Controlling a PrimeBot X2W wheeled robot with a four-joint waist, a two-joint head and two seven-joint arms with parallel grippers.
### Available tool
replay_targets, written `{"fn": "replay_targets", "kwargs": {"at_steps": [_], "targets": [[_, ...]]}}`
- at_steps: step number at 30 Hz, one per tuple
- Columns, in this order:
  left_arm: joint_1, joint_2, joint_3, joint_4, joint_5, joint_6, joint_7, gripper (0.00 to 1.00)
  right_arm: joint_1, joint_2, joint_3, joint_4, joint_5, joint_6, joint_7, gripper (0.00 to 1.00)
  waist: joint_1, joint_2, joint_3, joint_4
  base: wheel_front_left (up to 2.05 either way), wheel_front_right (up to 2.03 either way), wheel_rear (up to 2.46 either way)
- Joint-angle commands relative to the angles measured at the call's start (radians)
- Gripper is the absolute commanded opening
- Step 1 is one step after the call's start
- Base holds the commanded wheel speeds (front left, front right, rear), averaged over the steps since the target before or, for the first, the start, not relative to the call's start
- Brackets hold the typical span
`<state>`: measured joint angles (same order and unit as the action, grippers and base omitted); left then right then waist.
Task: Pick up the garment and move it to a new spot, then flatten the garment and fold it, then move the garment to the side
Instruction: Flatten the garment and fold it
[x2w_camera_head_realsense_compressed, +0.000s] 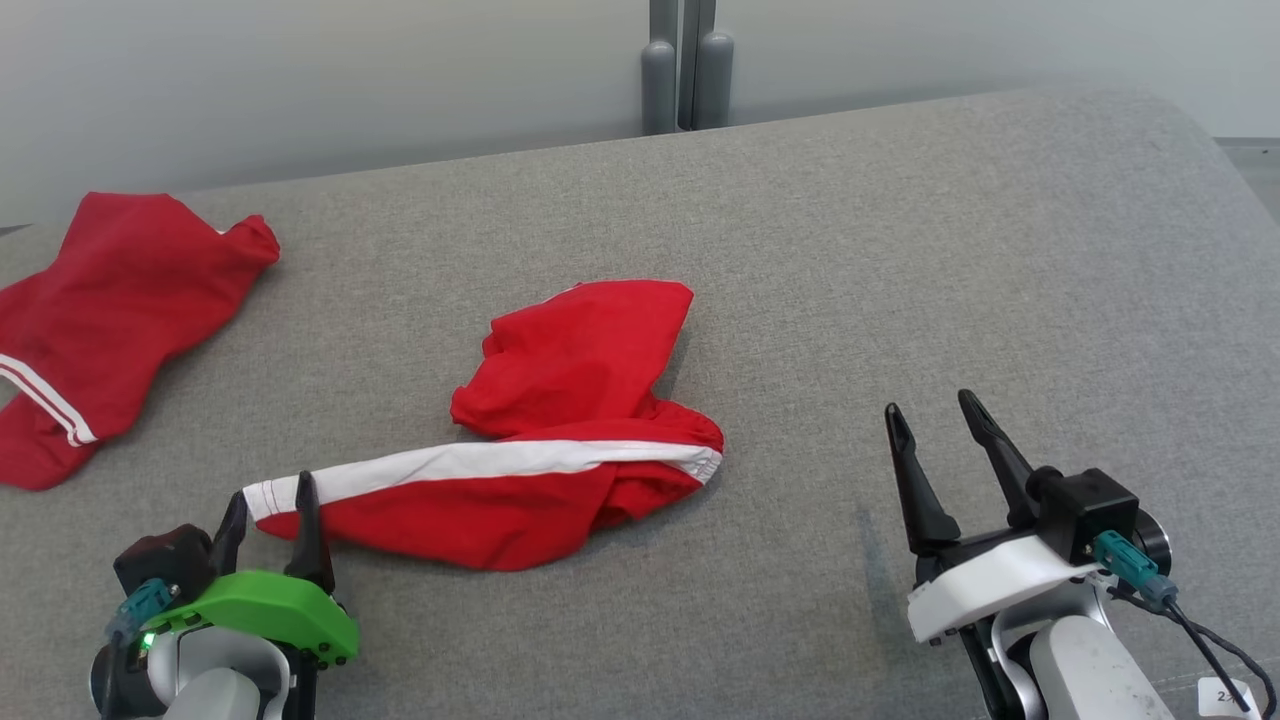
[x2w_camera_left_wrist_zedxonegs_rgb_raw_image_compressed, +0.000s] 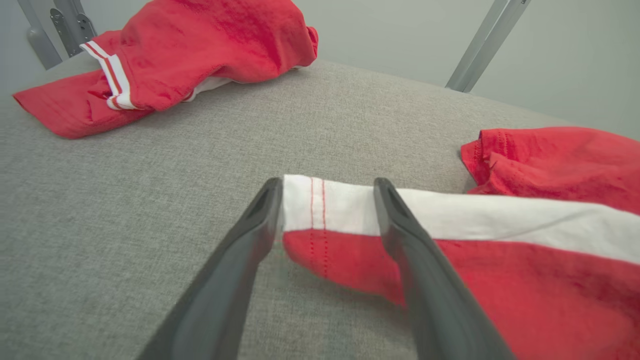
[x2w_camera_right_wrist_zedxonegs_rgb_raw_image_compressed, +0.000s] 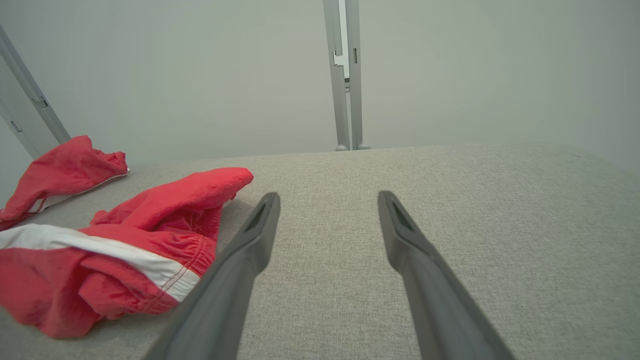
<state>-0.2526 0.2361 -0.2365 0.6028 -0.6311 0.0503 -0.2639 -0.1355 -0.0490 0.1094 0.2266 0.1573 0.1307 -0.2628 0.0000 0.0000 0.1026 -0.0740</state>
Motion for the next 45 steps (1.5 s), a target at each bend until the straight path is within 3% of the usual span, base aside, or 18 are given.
{"fn": "replay_targets", "kwargs": {"at_steps": [1,11,18,33,45], "targets": [[0.01,0.001,0.012,0.008,0.012,-0.009,-0.001,1.0,0.006,-0.003,0.001,0.004,0.001,0.0,-0.003,1.0,0.0,0.0,-0.002,0.0,0.0,0.0,0.0],[0.066,-0.017,0.11,-0.072,0.105,-0.037,-0.001,1.0,0.021,-0.003,-0.006,0.014,-0.008,0.0,-0.003,1.0,0.0,0.0,-0.032,0.019,0.0,0.0,0.0],[0.147,-0.042,0.124,-0.177,0.161,-0.057,-0.001,1.0,0.024,-0.003,0.001,0.026,-0.006,0.0,-0.003,1.0,0.0,0.0,-0.065,0.033,0.0,0.0,0.0],[0.357,-0.108,0.167,-0.458,0.263,-0.041,0.0,1.0,0.032,-0.003,0.021,0.042,0.019,0.0,-0.003,1.0,0.0,0.0,-0.123,0.043,0.0,0.0,0.0],[0.397,-0.117,0.167,-0.497,0.296,-0.05,0.0,1.0,0.057,-0.003,0.021,0.035,0.026,0.0,-0.003,1.0,0.0,0.0,-0.143,0.043,0.0,0.0,0.0]]}}
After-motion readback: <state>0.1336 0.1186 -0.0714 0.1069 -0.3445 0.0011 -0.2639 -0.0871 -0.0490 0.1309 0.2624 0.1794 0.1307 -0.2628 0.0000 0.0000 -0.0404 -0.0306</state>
